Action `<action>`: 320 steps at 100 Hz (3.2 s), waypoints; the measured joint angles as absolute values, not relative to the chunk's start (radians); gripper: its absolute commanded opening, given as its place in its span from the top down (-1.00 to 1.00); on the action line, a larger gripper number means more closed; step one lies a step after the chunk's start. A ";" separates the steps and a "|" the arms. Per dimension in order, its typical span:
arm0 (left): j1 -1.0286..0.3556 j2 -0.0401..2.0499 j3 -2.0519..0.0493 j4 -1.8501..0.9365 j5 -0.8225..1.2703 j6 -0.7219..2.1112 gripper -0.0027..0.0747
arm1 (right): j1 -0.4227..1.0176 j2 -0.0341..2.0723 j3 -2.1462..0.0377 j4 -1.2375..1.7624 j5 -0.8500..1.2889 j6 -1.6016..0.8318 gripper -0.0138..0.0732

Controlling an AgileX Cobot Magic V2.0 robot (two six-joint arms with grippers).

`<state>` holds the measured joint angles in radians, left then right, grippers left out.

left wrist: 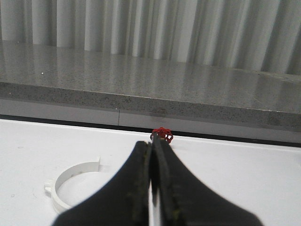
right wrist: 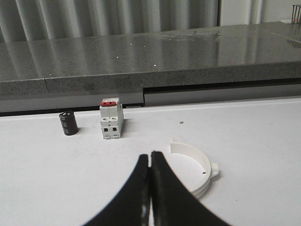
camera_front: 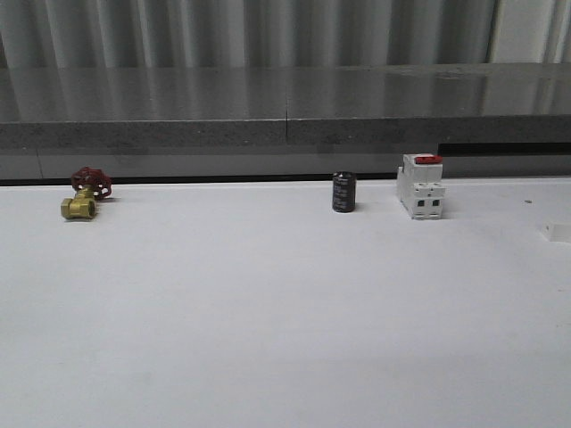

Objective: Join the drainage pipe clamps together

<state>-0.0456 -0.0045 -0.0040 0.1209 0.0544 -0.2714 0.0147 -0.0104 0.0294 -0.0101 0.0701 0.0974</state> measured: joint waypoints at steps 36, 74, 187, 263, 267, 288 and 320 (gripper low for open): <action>-0.046 -0.005 -0.004 0.121 0.053 -0.271 0.99 | 0.015 -0.010 0.029 -0.010 0.070 0.097 0.84; -0.046 0.137 -0.251 0.089 0.323 -0.271 0.99 | 0.015 -0.010 0.029 -0.010 0.070 0.097 0.84; -0.046 0.920 -0.660 0.129 0.702 -0.271 -0.77 | 0.015 -0.010 0.029 -0.010 0.070 0.097 0.84; 0.179 1.564 -1.194 0.011 0.806 -0.018 -0.77 | 0.015 -0.010 0.029 -0.010 0.070 0.097 0.84; 0.202 1.603 -1.217 -0.012 0.806 0.012 -0.77 | 0.015 -0.010 0.029 -0.010 0.070 0.097 0.84; 0.289 1.776 -1.298 -0.041 0.801 0.124 -0.77 | 0.015 -0.010 0.029 -0.010 0.070 0.097 0.84; 0.299 1.943 -1.336 -0.044 0.753 0.169 -0.77 | 0.015 -0.010 0.029 -0.010 0.070 0.097 0.84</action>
